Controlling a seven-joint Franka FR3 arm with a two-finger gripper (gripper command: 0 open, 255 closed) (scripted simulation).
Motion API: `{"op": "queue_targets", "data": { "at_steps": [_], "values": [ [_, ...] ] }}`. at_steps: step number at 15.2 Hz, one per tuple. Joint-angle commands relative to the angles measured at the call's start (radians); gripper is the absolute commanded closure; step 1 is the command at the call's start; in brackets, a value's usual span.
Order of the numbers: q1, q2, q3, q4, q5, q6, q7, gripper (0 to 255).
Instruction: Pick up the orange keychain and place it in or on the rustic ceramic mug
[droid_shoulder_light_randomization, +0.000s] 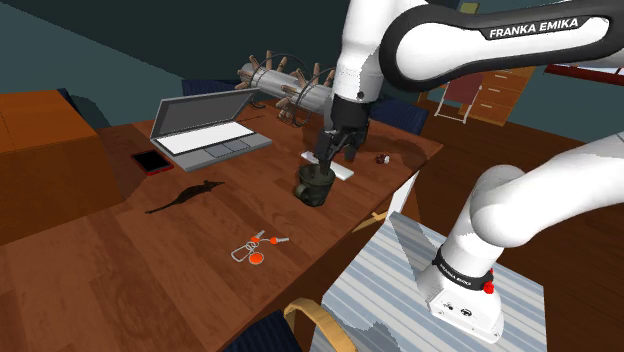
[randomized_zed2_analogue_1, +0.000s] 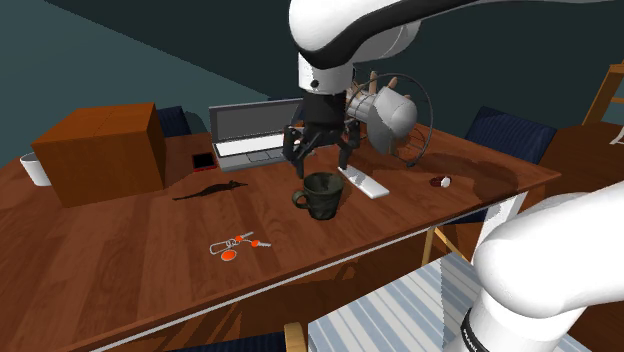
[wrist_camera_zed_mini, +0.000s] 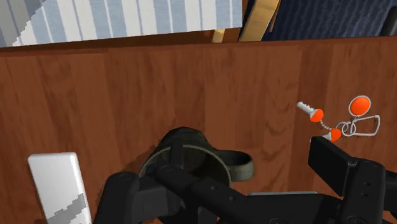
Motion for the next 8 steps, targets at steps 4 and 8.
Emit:
{"op": "queue_targets", "data": {
  "at_steps": [4, 8],
  "values": [
    [-0.006, 0.136, 0.142, 0.028, 0.042, 0.110, 0.168, 0],
    [-0.032, 0.270, 0.253, 0.079, 0.034, 0.192, 0.306, 0]
  ]
}}
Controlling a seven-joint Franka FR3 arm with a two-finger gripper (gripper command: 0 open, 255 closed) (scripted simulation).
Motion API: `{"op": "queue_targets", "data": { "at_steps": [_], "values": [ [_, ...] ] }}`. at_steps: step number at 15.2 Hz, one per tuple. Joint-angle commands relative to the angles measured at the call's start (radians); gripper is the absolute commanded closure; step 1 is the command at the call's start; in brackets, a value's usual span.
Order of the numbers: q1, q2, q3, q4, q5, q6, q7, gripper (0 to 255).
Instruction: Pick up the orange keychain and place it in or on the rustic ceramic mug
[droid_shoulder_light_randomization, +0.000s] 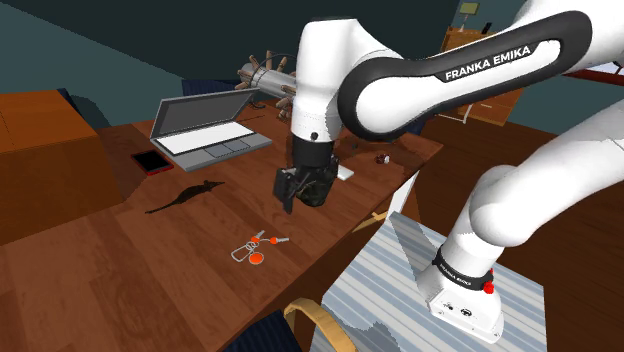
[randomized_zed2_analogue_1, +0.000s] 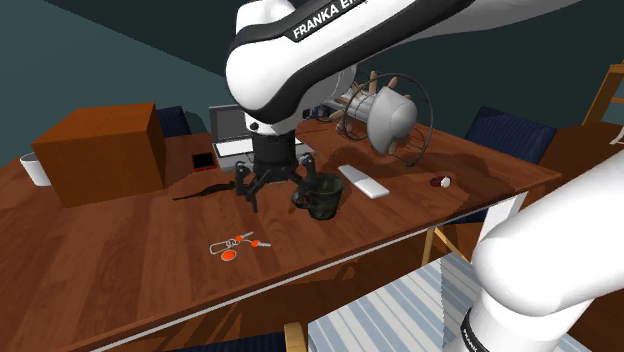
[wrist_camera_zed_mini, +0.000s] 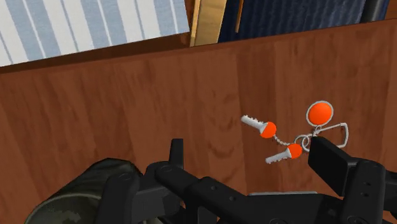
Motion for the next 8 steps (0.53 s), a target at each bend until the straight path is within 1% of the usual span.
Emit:
{"op": "queue_targets", "data": {
  "at_steps": [1, 3, 5, 8],
  "values": [
    [-0.018, 0.075, 0.058, 0.035, -0.015, 0.039, 0.077, 0],
    [-0.040, 0.157, 0.116, 0.070, -0.046, 0.079, 0.158, 0],
    [-0.063, 0.248, 0.174, 0.111, -0.096, 0.115, 0.249, 0],
    [-0.088, 0.408, 0.248, 0.183, -0.219, 0.160, 0.412, 0]
  ]
}}
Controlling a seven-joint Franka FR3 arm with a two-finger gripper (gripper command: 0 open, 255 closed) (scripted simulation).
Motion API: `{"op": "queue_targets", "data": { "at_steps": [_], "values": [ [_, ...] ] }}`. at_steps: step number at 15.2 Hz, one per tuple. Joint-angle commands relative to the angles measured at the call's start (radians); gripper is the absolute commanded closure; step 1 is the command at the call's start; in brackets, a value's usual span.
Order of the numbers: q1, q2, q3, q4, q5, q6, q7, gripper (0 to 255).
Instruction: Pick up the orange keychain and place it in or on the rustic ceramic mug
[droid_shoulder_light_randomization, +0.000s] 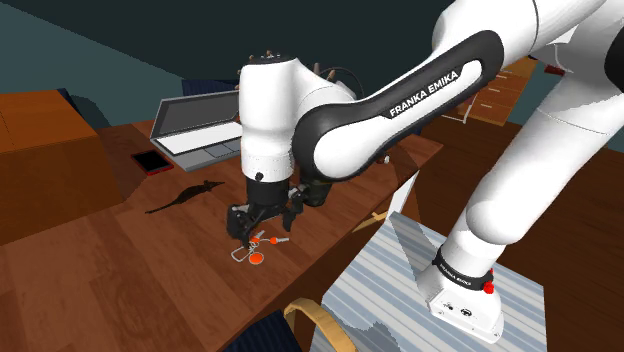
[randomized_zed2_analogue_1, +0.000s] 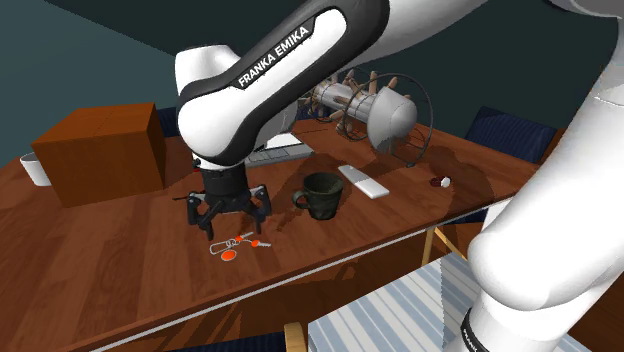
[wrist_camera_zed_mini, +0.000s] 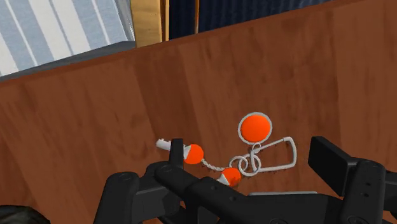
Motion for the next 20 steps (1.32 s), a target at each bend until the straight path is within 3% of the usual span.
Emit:
{"op": "queue_targets", "data": {
  "at_steps": [1, 9, 17, 18, 20],
  "values": [
    [-0.005, 0.108, 0.037, 0.047, -0.091, 0.025, 0.116, 0],
    [0.014, 0.198, 0.024, 0.007, -0.185, 0.122, 0.183, 0],
    [0.015, 0.198, 0.024, 0.007, -0.185, 0.121, 0.183, 0],
    [0.015, 0.198, 0.024, 0.007, -0.185, 0.121, 0.183, 255],
    [0.014, 0.194, 0.024, 0.006, -0.181, 0.120, 0.181, 255]
  ]
}}
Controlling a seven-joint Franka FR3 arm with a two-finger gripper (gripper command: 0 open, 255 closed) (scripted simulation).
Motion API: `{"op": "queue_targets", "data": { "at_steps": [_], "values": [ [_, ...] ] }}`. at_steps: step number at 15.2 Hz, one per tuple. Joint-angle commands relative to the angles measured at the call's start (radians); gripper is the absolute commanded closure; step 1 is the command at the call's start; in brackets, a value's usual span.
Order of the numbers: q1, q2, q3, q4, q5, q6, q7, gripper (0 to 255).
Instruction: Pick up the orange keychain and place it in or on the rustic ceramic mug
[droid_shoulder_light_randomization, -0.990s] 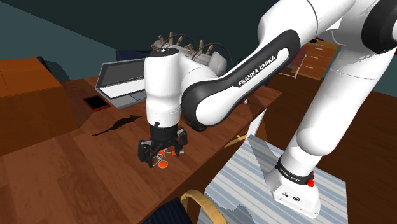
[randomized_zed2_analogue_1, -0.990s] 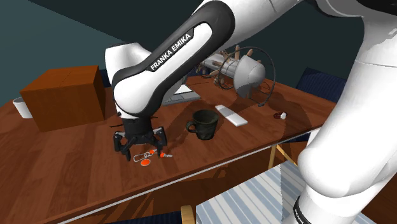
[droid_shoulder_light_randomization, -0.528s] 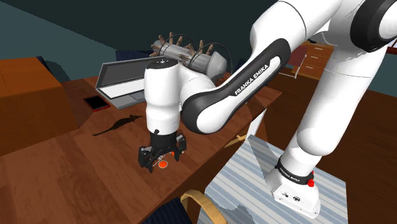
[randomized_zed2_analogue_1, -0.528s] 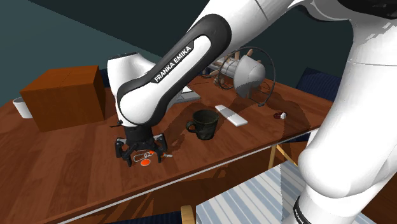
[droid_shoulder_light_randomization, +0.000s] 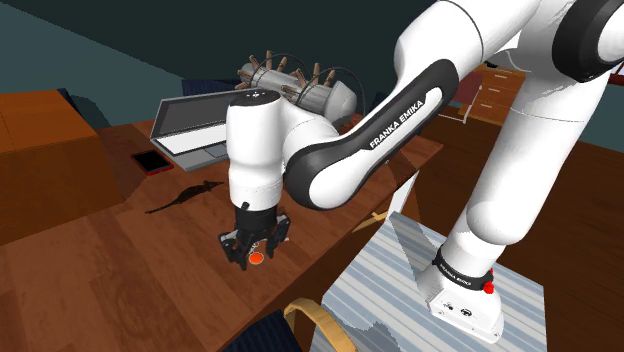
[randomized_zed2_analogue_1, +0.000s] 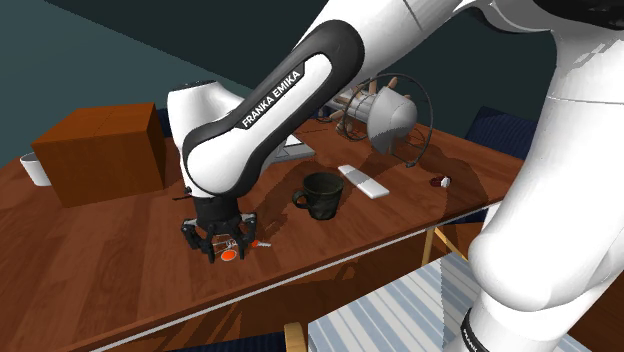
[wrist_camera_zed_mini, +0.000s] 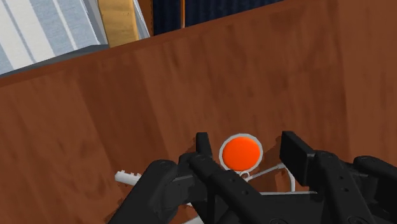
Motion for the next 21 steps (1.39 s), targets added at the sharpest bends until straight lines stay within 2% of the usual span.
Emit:
{"op": "queue_targets", "data": {
  "at_steps": [1, 7, 21],
  "values": [
    [0.000, 0.003, -0.001, -0.005, 0.001, 0.000, -0.001, 255],
    [0.000, 0.007, -0.001, -0.004, -0.003, 0.001, 0.002, 255],
    [-0.017, -0.149, 0.000, 0.080, 0.150, -0.182, -0.109, 255]
  ]
}}
